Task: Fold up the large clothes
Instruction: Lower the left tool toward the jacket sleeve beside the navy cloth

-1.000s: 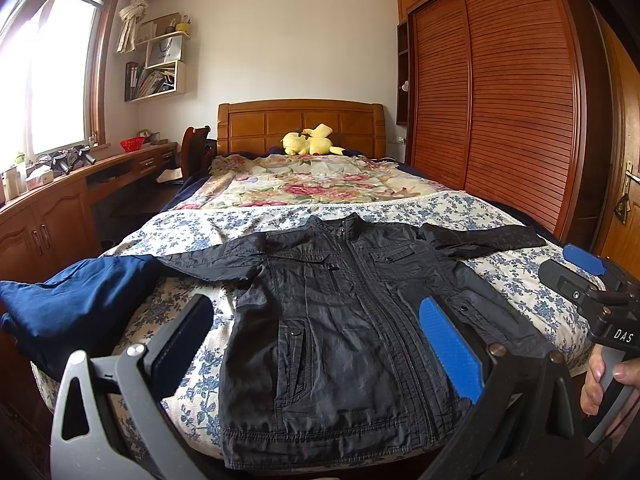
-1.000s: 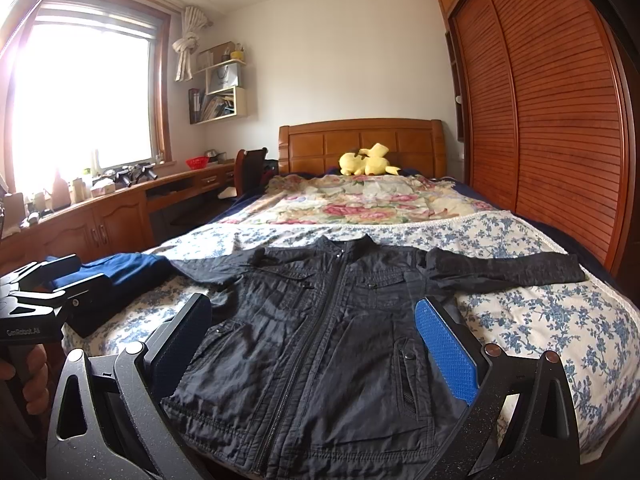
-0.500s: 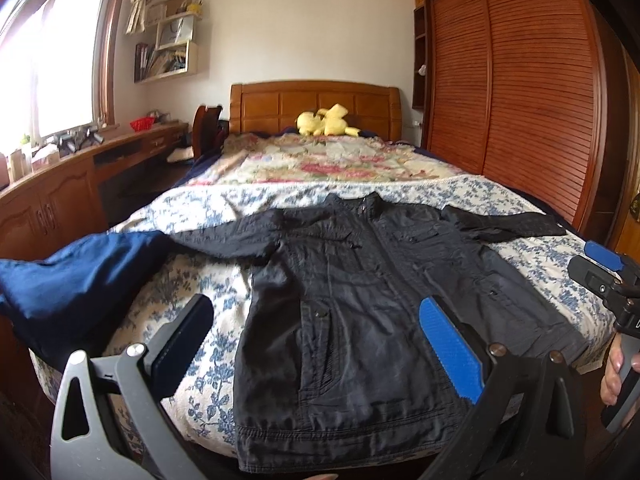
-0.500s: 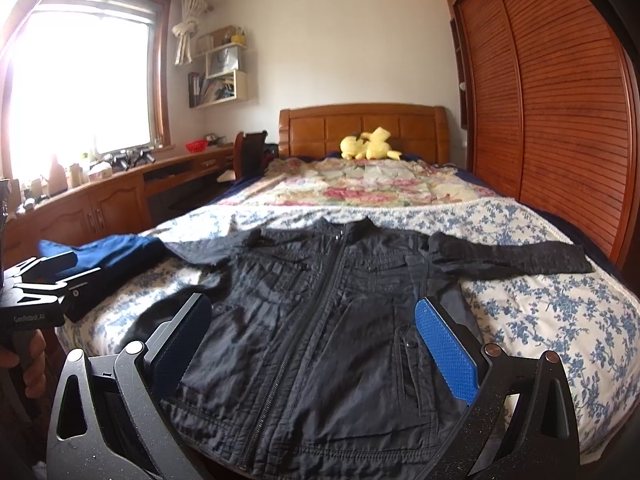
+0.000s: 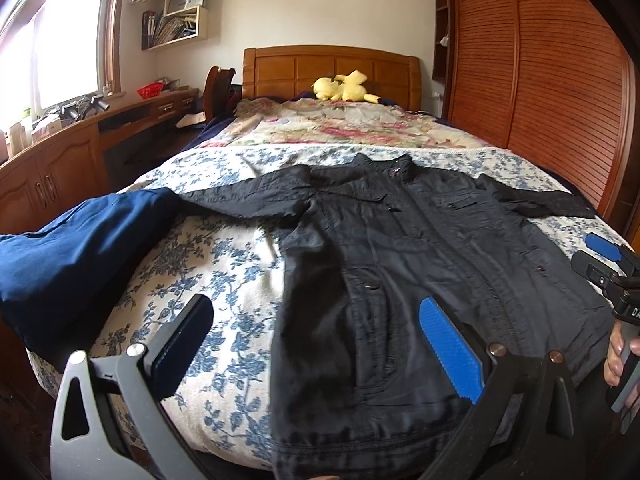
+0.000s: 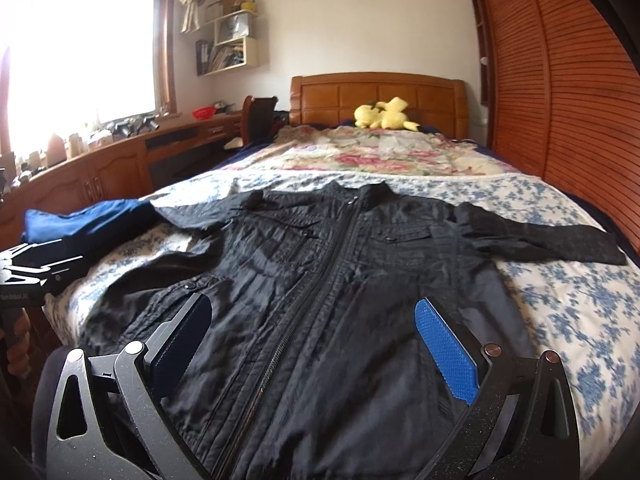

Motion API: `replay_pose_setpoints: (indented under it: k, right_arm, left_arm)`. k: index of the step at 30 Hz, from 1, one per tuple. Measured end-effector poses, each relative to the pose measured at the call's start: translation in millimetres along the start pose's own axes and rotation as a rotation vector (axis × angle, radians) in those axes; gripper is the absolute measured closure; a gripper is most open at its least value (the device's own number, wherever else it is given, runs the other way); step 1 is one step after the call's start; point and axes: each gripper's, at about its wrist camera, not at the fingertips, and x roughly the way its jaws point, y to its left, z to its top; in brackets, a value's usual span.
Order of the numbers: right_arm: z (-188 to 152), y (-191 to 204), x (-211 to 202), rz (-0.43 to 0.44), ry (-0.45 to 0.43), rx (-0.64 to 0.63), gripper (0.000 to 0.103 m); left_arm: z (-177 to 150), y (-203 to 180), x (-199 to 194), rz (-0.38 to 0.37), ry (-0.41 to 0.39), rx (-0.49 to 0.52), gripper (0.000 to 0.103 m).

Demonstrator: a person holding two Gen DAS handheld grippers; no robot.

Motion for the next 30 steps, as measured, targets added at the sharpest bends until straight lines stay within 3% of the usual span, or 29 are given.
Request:
replay_pose_setpoints:
  k: [17,21,26,30]
  right_arm:
    - [32,55,132,0.21,0.092,-0.123,0.0]
    - [33,64,154,0.213,0.091,-0.144,0.0]
    - [8,62,174,0.208,0.142,-0.128,0.0]
    - [8,62,169,0.229,0.118,-0.13,0.0]
  left_arm:
    - [3,63,62,0.026,0.106,-0.038,0.0]
    - [11,76,79,0.041,0.144,-0.032,0.0]
    - [18,91,100,0.051,0.182,-0.036,0.0]
    - [30,102,124,0.074,0.207,-0.039,0.0]
